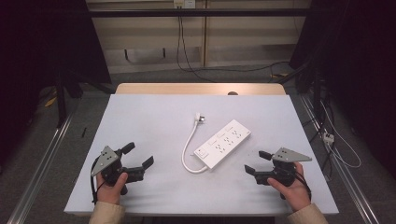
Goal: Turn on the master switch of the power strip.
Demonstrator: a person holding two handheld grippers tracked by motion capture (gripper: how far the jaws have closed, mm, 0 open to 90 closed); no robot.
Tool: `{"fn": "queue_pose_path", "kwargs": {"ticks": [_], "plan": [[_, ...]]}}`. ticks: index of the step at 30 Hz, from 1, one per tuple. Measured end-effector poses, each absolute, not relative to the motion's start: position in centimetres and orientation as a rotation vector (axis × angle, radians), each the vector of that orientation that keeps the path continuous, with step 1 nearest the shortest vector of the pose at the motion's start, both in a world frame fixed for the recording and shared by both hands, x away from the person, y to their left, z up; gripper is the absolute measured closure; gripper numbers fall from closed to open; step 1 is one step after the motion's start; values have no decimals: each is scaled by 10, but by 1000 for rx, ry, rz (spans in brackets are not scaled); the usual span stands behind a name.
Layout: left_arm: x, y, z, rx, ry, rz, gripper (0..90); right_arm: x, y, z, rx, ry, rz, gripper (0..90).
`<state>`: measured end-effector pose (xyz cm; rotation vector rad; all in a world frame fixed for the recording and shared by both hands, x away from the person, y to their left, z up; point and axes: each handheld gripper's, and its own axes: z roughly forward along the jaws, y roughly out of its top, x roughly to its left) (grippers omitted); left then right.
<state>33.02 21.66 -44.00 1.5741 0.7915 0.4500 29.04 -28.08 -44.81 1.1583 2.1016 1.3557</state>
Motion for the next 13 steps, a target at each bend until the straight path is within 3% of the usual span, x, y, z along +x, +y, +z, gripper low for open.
{"fn": "queue_pose_path", "kwargs": {"ticks": [13], "plan": [[330,218,-440,1573,795,453,48,287,-288,-451,1178,2093,1337,166]]}}
